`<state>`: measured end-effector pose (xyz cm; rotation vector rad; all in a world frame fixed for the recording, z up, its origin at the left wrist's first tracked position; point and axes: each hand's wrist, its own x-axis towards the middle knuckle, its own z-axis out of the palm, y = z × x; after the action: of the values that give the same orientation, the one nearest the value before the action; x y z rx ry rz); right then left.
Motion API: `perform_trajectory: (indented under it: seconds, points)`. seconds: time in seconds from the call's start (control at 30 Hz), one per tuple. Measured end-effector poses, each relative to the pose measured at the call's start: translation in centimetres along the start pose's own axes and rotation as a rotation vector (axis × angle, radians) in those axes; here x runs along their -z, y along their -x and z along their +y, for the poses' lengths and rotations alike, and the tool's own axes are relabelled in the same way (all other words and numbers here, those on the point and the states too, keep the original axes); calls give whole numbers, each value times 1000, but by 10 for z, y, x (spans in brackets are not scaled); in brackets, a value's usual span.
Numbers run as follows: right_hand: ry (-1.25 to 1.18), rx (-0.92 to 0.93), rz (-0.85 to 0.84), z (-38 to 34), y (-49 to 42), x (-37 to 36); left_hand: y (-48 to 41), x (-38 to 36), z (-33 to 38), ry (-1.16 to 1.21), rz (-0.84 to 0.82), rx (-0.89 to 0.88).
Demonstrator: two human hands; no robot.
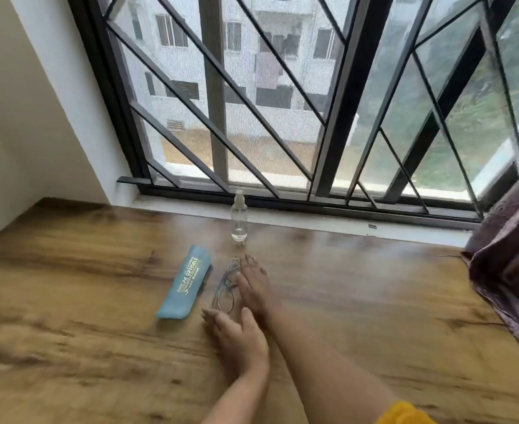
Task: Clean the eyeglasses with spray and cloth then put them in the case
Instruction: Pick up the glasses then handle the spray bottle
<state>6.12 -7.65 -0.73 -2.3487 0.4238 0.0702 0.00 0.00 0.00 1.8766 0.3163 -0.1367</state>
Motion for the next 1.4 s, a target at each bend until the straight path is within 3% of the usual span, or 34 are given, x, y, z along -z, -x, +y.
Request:
perform_trajectory:
  seconds: [0.27, 0.63, 0.9, 1.17, 1.4]
  points:
    - [-153, -28, 13, -11, -15, 4, -13, -8, 3, 121, -10, 73]
    - [-338, -104, 162, 3, -2, 9, -15, -9, 2, 174, -22, -16]
    - [-547, -266, 472, 43, 28, 33, -48, -21, 15, 74, -256, -54]
    - [-605, -397, 650, 70, 53, 46, -56, -30, 25, 101, -615, -139]
    - [-552, -427, 727, 68, 65, 45, -50, -26, 34, 97, -727, -148]
